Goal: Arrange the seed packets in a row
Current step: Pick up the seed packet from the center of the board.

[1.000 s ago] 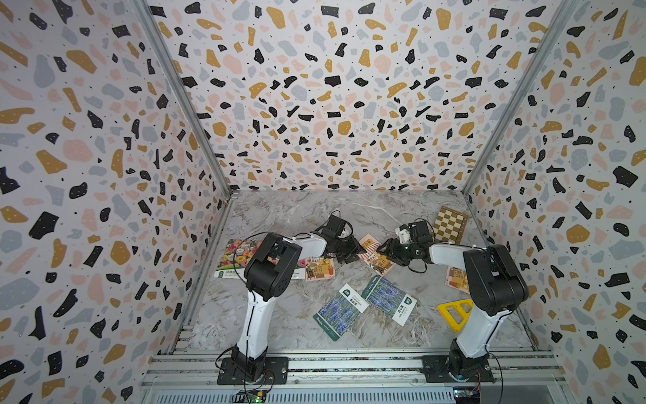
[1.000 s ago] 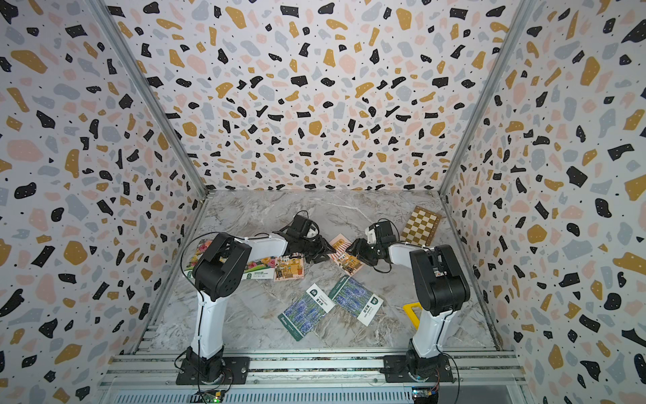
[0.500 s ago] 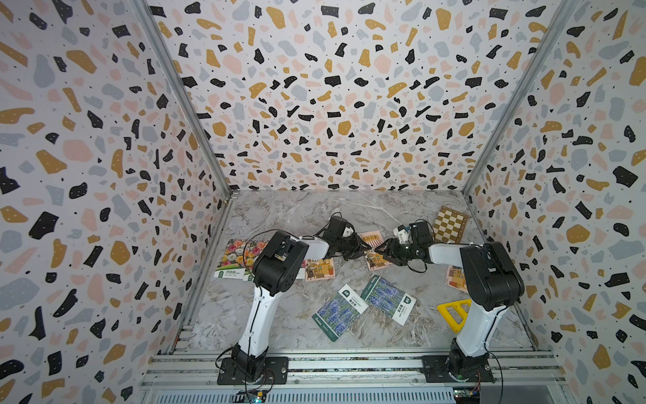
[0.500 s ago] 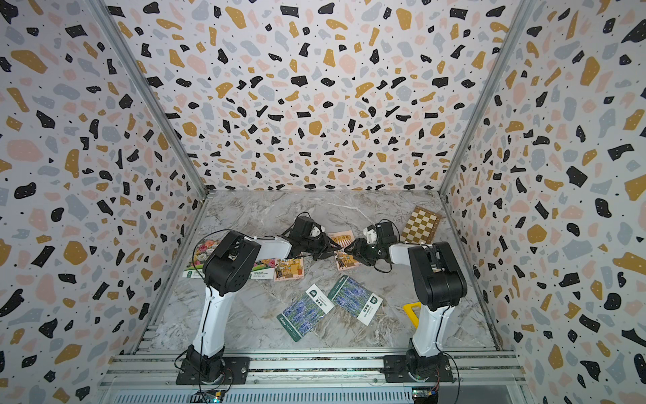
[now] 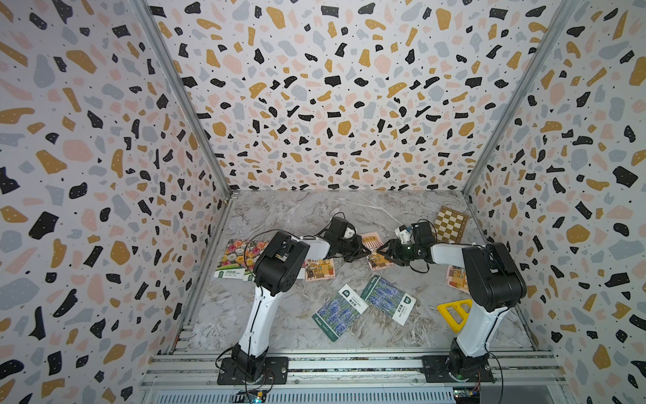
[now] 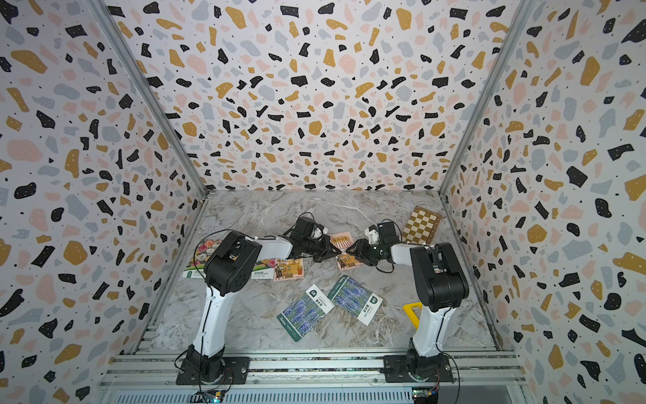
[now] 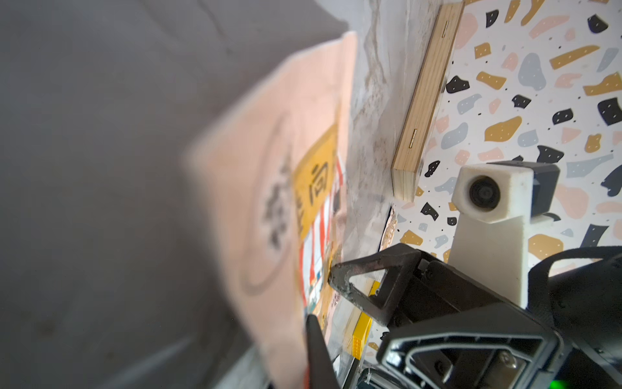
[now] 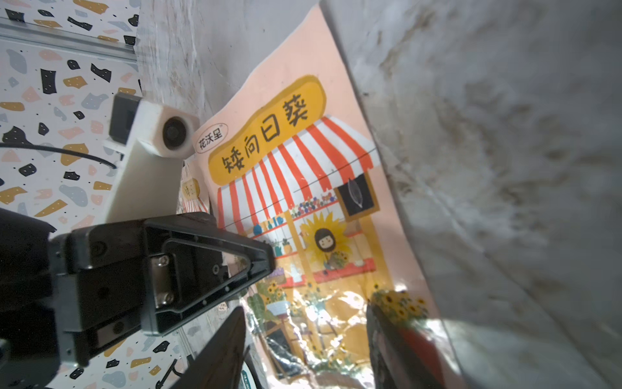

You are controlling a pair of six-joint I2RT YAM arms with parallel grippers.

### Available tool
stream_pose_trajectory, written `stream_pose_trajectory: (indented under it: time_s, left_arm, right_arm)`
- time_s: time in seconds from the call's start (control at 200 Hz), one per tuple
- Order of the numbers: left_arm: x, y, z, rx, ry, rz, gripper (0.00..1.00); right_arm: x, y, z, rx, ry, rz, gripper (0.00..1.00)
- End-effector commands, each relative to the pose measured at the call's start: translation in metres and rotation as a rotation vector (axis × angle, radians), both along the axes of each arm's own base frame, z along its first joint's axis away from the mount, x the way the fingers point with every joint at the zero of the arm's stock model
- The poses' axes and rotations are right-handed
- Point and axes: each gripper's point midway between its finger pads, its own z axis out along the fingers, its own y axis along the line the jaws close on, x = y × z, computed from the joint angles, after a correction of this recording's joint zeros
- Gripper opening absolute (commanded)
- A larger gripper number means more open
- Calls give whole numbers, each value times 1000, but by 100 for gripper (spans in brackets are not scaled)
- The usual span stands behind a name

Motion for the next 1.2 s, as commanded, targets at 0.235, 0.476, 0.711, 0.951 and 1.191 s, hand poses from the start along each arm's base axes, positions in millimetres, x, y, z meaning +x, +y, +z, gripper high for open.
stream_pose_trajectory:
  time_s: [0.235,0.476,0.711,0.951,1.191]
  left_arm:
    - [-29,44,103,-44,-159,-181,0]
    - [-45,67,147,-119,-162,-194,0]
    - [-39,88,147,-56,-176,-142,0]
    - [-37,105,144,-37,-170,-111,0]
    - [-43,98,160,-115,-174,-155,0]
  right_arm:
    - [6,-3,54,-18,-229,97,71]
    - [1,31,102,155,-328,227,77]
    - [6,20,113,99,-356,145,76]
    - [4,21,130,155,-402,166,76]
    - [-14,72,134,220,-397,354,73]
